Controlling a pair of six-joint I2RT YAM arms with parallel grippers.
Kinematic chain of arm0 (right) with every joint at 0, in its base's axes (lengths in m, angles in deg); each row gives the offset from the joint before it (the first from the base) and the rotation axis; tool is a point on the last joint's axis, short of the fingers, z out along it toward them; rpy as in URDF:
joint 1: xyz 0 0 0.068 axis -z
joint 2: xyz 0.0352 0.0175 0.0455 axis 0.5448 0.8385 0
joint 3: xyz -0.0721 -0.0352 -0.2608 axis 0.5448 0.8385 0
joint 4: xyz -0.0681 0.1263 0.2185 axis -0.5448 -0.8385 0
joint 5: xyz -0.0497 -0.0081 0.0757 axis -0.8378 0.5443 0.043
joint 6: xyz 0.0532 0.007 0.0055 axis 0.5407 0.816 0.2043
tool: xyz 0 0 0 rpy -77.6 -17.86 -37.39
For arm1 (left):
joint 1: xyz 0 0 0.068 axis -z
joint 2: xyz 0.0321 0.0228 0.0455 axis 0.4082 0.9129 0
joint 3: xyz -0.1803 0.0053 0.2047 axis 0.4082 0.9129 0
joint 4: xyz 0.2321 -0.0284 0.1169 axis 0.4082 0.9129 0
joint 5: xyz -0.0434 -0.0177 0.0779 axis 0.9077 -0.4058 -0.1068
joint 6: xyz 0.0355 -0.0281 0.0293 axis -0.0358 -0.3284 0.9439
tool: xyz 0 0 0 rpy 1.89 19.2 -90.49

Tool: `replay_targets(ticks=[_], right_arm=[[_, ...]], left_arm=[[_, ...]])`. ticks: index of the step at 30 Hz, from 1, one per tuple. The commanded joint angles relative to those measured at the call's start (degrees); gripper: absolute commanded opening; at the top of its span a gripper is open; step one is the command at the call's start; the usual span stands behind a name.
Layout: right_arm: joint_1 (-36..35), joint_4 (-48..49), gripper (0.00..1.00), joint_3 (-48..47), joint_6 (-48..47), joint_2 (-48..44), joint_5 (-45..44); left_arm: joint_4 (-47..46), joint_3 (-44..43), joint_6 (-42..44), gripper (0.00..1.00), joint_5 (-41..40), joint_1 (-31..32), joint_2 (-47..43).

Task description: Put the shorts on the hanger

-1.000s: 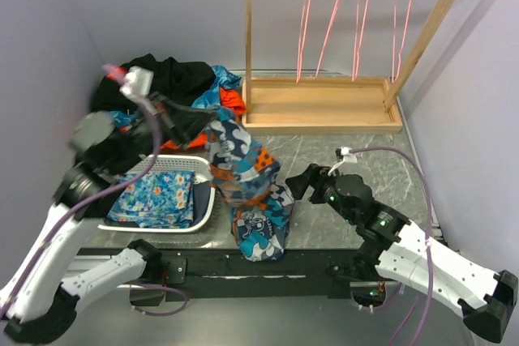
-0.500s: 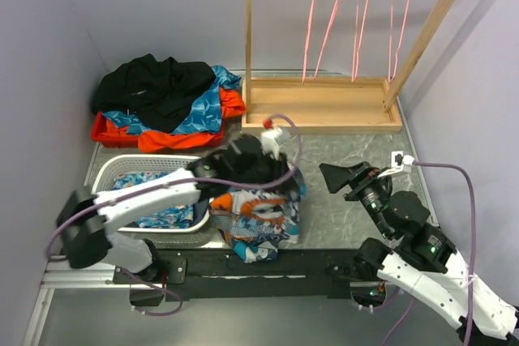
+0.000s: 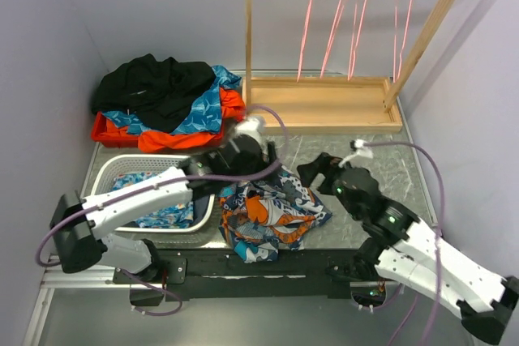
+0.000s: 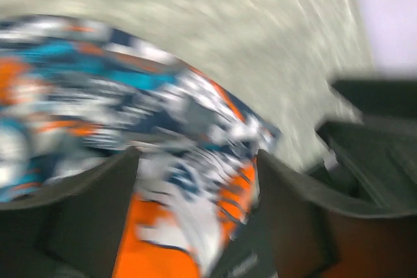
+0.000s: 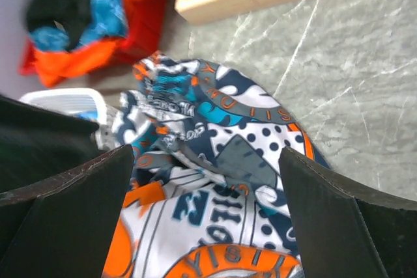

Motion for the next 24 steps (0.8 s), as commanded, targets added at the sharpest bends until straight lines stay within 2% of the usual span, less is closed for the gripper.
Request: replay_targets(ticks=[1, 4, 6, 8, 12, 19, 24], right_arm=[[2.77, 9.22, 1.0, -0.92, -2.84, 10.62, 5.98], [2.6, 12.57, 0.98, -3.99, -4.33, 18.97, 9.59], [1.81, 14.5, 0.93, -7.14, -4.69, 25.37, 12.49], [-0.21, 14.6, 0.92, -10.05, -5.3, 29.96, 10.75], [-4.25, 11.53, 0.9, -19.0, -5.31, 42.08, 5.04], [-6.89, 7.57, 0.9, -27.46, -5.22, 54.84, -0.24], [-7.07, 7.3, 0.79, -28.52, -5.3, 61.25, -0.51]], left_arm=[[8.2, -0.19, -5.33, 0.7, -9.99, -8.75, -3.81], [7.23, 1.93, -4.9, 0.64, -10.95, -13.24, -5.31], [8.54, 1.76, -4.81, 0.61, -10.87, -16.23, -4.69], [9.16, 2.45, -5.07, 0.58, -10.78, -18.51, -4.51], [7.33, 6.93, -4.55, 0.58, -9.38, -21.24, -8.02], [5.56, 10.1, -3.58, 0.6, -6.47, -23.71, -10.05], [4.16, 9.32, -3.14, 0.59, -5.42, -24.15, -9.18]])
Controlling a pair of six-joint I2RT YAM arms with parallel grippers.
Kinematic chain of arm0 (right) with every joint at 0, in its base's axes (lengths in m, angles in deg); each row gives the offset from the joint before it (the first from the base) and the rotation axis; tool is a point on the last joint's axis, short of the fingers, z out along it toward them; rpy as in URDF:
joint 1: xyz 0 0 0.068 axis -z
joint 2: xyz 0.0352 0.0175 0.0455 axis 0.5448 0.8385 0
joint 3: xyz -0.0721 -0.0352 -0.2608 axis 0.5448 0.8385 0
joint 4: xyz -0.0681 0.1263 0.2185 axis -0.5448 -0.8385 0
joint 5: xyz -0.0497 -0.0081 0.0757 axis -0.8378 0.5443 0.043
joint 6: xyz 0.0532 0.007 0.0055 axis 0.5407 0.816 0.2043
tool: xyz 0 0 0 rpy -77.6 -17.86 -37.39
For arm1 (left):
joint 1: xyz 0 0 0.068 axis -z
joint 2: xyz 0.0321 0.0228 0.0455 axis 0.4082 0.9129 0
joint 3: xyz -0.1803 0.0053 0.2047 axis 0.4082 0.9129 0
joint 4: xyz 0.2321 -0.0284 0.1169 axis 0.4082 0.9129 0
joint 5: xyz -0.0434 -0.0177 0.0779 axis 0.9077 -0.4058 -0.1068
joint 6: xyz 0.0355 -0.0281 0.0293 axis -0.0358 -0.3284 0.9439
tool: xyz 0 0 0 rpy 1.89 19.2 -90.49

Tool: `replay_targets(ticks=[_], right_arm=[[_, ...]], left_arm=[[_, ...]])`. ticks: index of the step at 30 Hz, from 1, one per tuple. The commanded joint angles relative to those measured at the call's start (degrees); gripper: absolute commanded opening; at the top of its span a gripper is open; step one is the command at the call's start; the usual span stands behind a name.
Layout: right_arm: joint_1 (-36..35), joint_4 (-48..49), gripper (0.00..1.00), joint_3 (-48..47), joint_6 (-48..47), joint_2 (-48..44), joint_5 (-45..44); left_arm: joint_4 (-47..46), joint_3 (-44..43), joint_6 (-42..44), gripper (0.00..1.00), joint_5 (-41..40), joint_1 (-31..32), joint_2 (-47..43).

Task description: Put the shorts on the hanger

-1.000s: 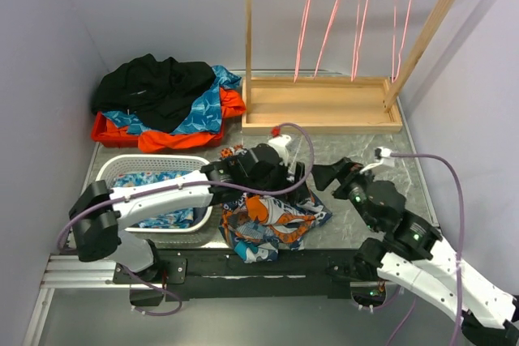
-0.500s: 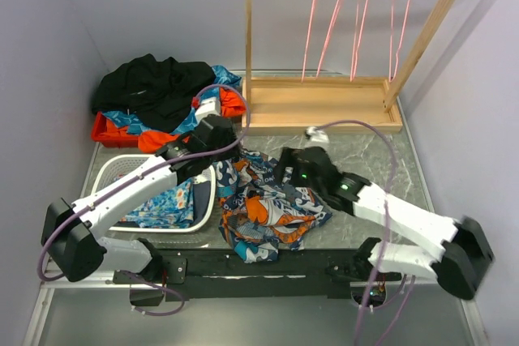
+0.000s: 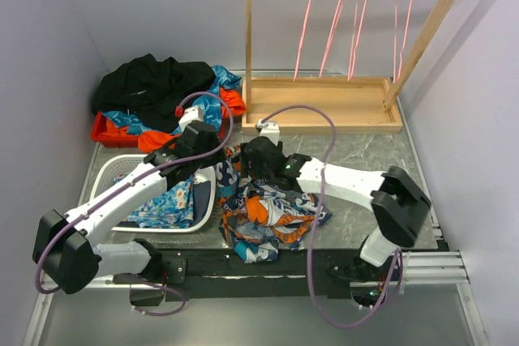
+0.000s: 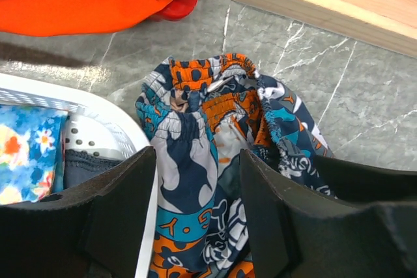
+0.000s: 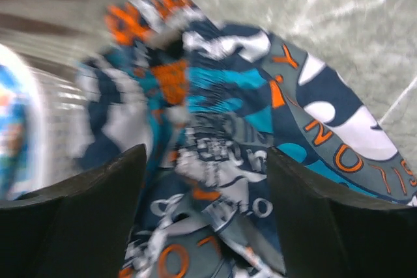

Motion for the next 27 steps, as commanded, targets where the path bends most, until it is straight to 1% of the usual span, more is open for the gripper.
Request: replay_targets(ticks=[1, 2, 4, 5, 6, 7, 8, 10, 11, 13, 14, 17, 19, 22, 24, 26, 27], right_arm=[[-0.45, -2.23, 0.75, -2.42, -0.78, 4.53, -2.92], [-0.45, -3.01, 0.59, -2.6, -1.04, 5.06, -3.26], [-0.45, -3.89, 0.35, -1.99, -1.13, 4.1, -4.4], [-0.36, -4.33, 0.08, -0.24, -1.05, 1.31, -6.85], [-0.45, -5.56, 0.0, 0.9, -0.35, -0.81, -8.35], [-0.36, -6.0, 0.0, 2.05, -0.17, -3.35, -9.93], [-0.45, -6.7, 0.0, 4.58, 0.01, -9.03, -11.25], [-0.54, -7.06, 0.0, 7.14, -0.34, -15.12, -14.51], [-0.62, -7.41, 0.0, 8.72, -0.78, -20.98, -15.56], [-0.62, -7.33, 0.0, 9.79, -3.49, -26.55, -17.06], [-0.62, -6.89, 0.0, 10.14, -4.73, -31.28, -17.15], [-0.62, -6.18, 0.0, 9.19, -9.82, -37.02, -16.89], [-0.62, -7.32, 0.0, 8.04, -11.94, -38.0, -17.07], [-0.54, -8.56, 0.0, 6.63, -13.17, -38.88, -17.59], [-0.62, -9.26, 0.0, 5.84, -13.44, -39.32, -17.59], [-0.62, -10.48, 0.0, 4.53, -13.53, -39.59, -17.68], [-0.62, -10.84, 0.0, 4.08, -13.7, -39.67, -17.77]], left_arm=[[-3.03, -1.61, 1.15, 0.59, 1.75, -0.34, 0.42], [-3.12, -2.14, 1.23, 0.59, 1.93, -0.34, 0.95], [-3.91, -4.24, 1.93, 0.59, 2.54, -0.43, 3.05], [-4.0, -5.13, 2.28, 0.6, 2.55, -0.43, 4.02], [-3.57, -6.27, 2.64, 0.6, 2.46, -0.43, 5.16], [-3.39, -8.45, 2.81, 0.6, 2.72, -0.52, 7.52], [-3.39, -9.43, 2.99, 0.59, 3.07, -0.61, 8.68], [-3.65, -12.32, 3.25, 0.59, 3.95, -0.52, 11.48], [-3.65, -13.21, 3.43, 0.59, 4.65, -0.52, 12.28], [-3.65, -15.93, 3.61, 0.59, 5.18, -0.61, 13.6], [-3.65, -16.82, 3.95, 0.58, 5.88, -0.61, 13.78], [-2.43, -20.94, 4.75, 0.58, 7.46, -0.7, 14.66], [-1.81, -23.66, 5.36, 0.58, 9.74, -0.78, 15.1], [-1.45, -25.52, 6.06, 0.52, 13.43, -0.78, 14.84], [-2.07, -25.0, 7.47, 0.47, 16.5, -0.7, 13.79], [-2.77, -22.2, 8.52, 0.41, 17.75, -0.7, 11.16], [-2.77, -20.97, 8.7, 0.41, 17.92, -0.61, 10.02]])
